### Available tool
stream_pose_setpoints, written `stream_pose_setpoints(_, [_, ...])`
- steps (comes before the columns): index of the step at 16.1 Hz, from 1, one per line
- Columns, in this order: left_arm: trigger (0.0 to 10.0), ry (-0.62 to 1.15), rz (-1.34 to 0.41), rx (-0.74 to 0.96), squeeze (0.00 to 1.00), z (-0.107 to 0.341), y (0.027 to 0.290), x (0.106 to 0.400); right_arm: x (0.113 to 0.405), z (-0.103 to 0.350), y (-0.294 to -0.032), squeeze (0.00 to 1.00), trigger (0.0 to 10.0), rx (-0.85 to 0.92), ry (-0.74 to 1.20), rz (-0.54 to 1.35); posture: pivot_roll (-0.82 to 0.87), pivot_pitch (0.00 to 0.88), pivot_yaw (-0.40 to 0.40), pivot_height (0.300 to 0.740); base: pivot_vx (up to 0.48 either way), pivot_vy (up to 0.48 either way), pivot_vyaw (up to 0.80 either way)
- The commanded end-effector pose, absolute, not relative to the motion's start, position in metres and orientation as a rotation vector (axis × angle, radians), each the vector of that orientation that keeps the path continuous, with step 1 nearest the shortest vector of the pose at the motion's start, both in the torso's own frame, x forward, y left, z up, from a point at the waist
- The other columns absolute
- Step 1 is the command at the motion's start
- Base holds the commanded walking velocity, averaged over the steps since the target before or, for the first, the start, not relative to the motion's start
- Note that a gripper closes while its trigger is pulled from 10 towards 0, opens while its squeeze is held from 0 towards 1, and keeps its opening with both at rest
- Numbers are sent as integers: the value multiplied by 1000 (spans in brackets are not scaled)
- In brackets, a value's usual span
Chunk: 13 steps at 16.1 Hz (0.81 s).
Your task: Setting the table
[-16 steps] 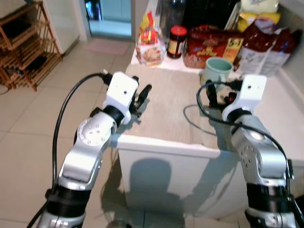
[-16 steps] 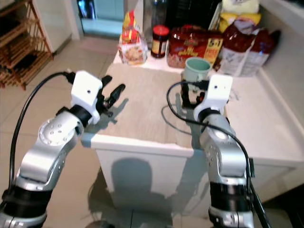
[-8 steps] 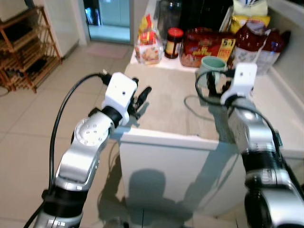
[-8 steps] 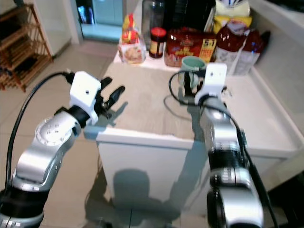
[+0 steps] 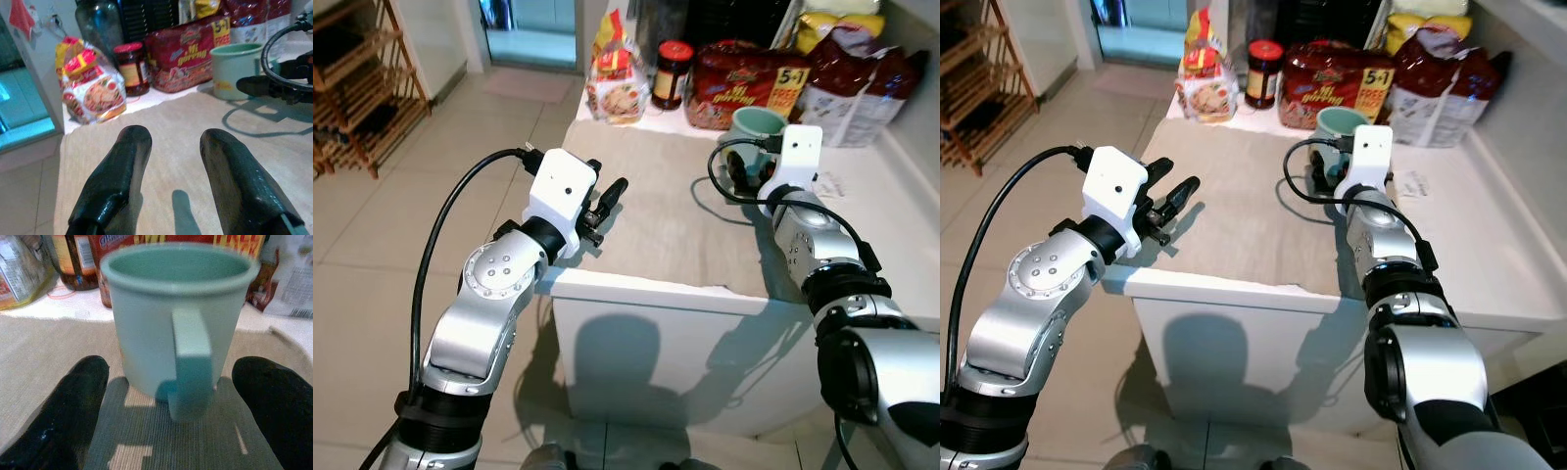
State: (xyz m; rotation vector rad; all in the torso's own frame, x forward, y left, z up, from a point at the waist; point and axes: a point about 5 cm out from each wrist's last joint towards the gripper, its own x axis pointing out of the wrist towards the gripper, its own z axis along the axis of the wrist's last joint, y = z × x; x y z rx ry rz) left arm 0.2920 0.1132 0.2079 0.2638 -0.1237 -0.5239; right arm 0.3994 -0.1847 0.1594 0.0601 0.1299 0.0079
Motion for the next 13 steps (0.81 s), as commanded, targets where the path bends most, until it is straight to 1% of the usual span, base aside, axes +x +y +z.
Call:
stream_pose_setpoints(1, [10000, -129, -542, 266, 0, 210, 111, 288, 403, 171, -191, 0, 10000, 78, 94, -17, 134, 92, -85, 740, 0, 0, 0])
stream_pose_setpoints(4, [10000, -123, -535, 265, 0, 210, 112, 287, 405, 171, -188, 0, 10000, 93, 103, 10, 136, 97, -87, 740, 0, 0, 0])
stream_pose_setpoints(5, [10000, -122, -530, 266, 0, 210, 112, 287, 404, 170, -188, 0, 8863, 92, 105, 12, 137, 100, -87, 740, 0, 0, 0])
stream_pose_setpoints(6, [10000, -122, -526, 264, 0, 210, 113, 287, 404, 170, -188, 0, 2784, 97, 99, 17, 137, 100, -89, 740, 0, 0, 0])
stream_pose_setpoints(7, [10000, -122, -526, 263, 0, 210, 113, 287, 404, 170, -188, 0, 0, 98, 98, 18, 137, 100, -89, 740, 0, 0, 0])
stream_pose_setpoints(13, [10000, -115, -521, 264, 0, 209, 113, 287, 406, 173, -188, 0, 0, 96, 89, 28, 134, 97, -89, 740, 0, 0, 0])
